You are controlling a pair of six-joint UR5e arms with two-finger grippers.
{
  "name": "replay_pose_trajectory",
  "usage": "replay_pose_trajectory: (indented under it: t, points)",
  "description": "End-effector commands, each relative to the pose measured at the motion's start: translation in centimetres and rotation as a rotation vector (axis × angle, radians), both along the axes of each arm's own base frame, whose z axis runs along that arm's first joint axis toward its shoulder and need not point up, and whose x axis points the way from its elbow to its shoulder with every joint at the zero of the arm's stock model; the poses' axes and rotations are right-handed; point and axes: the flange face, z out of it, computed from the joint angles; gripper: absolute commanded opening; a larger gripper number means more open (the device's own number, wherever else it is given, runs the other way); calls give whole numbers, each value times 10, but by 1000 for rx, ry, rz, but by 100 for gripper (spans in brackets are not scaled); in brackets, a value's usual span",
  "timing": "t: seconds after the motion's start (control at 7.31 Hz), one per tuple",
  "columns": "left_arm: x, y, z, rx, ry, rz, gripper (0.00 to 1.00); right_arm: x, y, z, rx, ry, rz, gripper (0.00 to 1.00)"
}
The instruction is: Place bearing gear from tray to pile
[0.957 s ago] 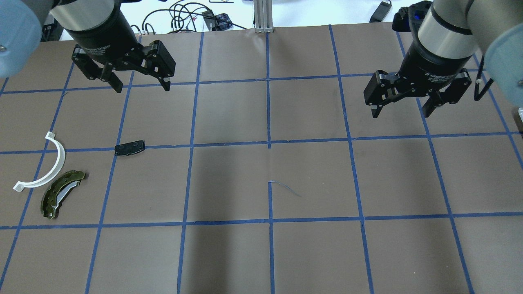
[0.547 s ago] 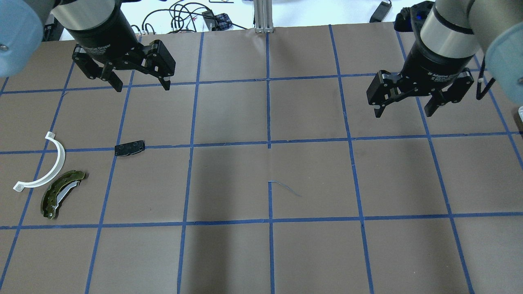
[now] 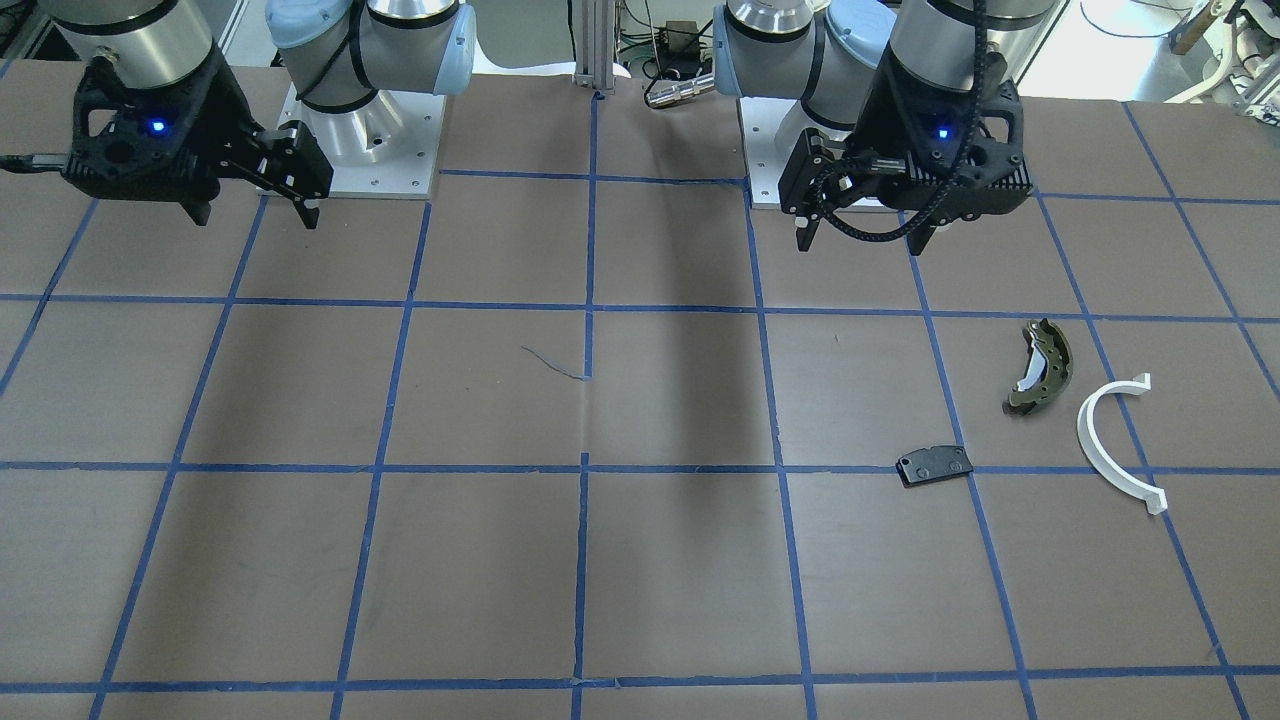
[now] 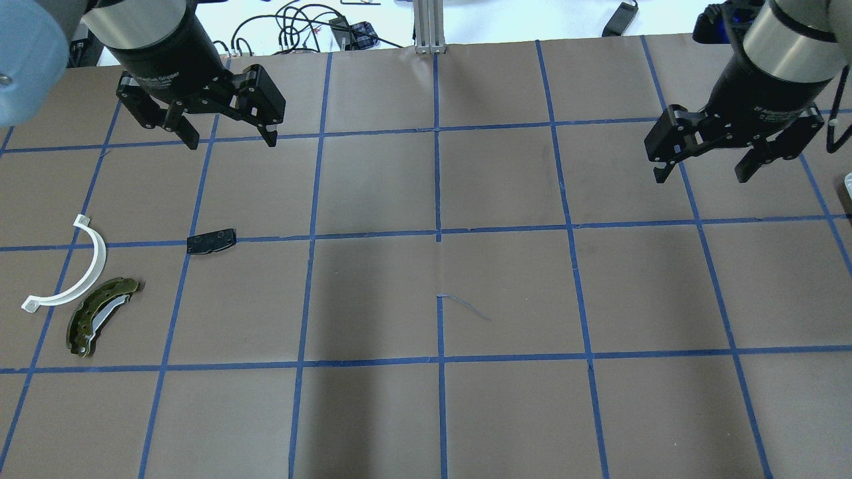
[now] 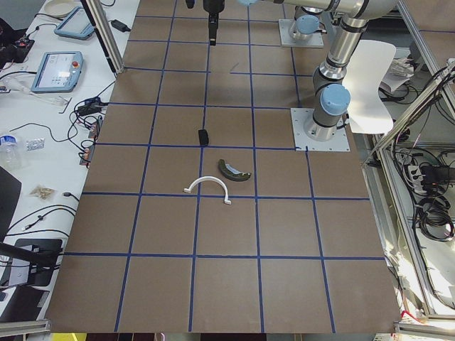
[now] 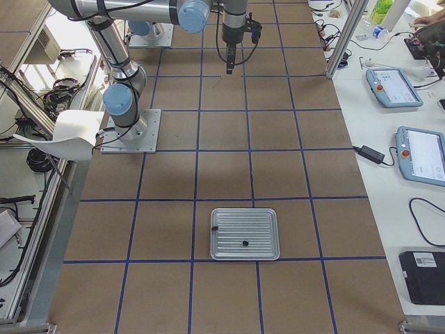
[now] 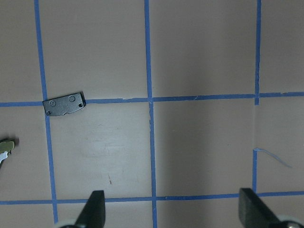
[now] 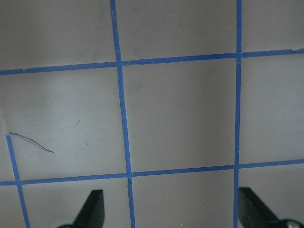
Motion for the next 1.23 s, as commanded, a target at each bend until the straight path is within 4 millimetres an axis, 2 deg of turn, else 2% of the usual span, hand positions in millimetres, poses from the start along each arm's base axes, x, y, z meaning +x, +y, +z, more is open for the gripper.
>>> replay_pose_trajectory:
  t: [0.0,0.27,0.55,0.68,1.09]
  points:
    - [0,1,-2,4,-2,0,100,-35,-4,5,-15,5,-81,100]
    - [0,3,-4,9,-5,-1,100,-99,-3,7,-31,9,-202,100]
    - [0,2,-4,7,-3,-1,100,-156,1,7,-54,17,-306,100]
    - [0,1,-7,13,-6,0,100,-191,8,3,-48,12,-380,100]
    - [-1,-2,-6,10,-3,-1,100,-298,-5,-47,-24,6,-452,100]
